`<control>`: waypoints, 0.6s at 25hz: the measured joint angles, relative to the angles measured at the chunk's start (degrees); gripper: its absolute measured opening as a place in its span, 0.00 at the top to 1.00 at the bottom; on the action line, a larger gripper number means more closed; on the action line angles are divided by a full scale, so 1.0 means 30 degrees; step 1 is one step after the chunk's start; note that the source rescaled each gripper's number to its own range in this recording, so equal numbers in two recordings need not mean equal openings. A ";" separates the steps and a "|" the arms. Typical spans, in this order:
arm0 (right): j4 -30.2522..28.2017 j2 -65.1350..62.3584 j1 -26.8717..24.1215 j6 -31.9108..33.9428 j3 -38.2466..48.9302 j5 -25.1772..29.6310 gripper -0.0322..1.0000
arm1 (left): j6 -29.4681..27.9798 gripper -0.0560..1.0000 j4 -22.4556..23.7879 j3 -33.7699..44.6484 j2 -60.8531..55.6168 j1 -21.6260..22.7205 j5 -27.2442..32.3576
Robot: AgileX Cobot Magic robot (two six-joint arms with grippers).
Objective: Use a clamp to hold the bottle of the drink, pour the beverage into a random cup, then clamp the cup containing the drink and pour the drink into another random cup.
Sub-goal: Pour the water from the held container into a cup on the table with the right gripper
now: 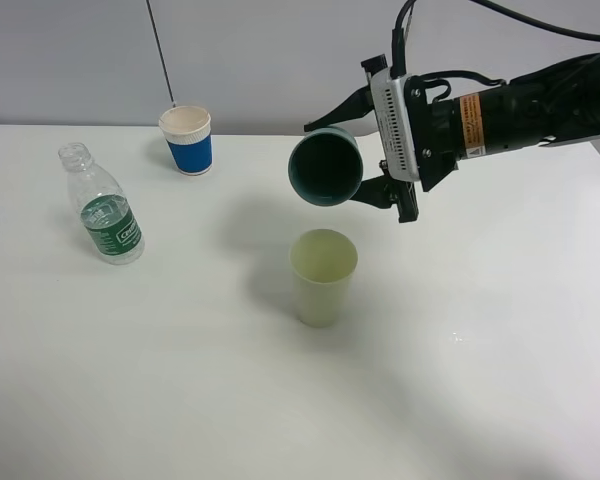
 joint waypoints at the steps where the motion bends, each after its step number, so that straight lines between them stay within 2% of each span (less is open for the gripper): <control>1: 0.0038 0.0000 0.0077 -0.0121 0.0000 0.0057 0.93 | 0.0000 0.00 0.0000 0.0000 0.0000 0.0000 0.0000; 15: 0.0043 0.0000 0.0390 -0.2504 0.0000 0.0346 0.93 | 0.0000 0.00 -0.0017 0.0000 0.0000 0.0000 0.0000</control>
